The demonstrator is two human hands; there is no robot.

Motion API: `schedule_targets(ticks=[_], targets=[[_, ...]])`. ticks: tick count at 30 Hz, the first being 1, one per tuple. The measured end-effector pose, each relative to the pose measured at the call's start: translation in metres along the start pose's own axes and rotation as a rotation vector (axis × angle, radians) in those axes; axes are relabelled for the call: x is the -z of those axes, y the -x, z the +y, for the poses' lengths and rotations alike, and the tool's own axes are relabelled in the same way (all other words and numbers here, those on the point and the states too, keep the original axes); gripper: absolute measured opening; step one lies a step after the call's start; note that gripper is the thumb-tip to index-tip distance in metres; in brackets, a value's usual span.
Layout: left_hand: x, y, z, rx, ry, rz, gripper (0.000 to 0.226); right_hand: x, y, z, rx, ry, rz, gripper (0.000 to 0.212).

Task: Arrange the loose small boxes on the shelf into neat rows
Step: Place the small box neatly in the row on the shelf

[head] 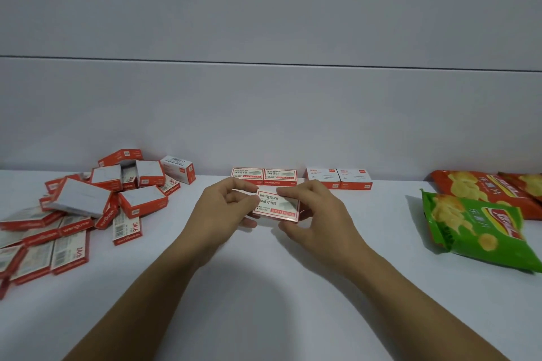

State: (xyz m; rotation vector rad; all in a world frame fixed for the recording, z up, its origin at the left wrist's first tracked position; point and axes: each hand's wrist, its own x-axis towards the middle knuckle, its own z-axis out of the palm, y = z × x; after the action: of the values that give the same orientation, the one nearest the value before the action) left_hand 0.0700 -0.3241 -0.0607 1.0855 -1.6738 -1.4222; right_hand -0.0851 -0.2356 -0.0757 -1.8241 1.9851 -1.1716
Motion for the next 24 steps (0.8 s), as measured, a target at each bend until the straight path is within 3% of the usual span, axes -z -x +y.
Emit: schedule_targets(ticks=[3,7,9,13,24], targets=[[0.005,0.0,-0.002,-0.053,-0.117,-0.02,0.01,0.002,-0.001,0.002,0.048,0.183,0.017,0.049],[0.024,-0.007,-0.009,-0.31,-0.736,0.028,0.021,0.0,-0.008,0.003,0.017,0.201,-0.01,0.041],[0.038,-0.009,-0.008,-0.344,-0.868,0.058,0.033,-0.004,-0.015,0.004,-0.011,0.202,-0.03,0.036],[0.061,-0.011,-0.008,-0.288,-0.978,0.079,0.04,-0.016,-0.037,0.002,-0.037,0.168,-0.072,0.033],[0.065,-0.014,-0.008,-0.198,-0.975,0.053,0.044,-0.06,-0.072,0.007,0.037,0.32,-0.032,0.032]])
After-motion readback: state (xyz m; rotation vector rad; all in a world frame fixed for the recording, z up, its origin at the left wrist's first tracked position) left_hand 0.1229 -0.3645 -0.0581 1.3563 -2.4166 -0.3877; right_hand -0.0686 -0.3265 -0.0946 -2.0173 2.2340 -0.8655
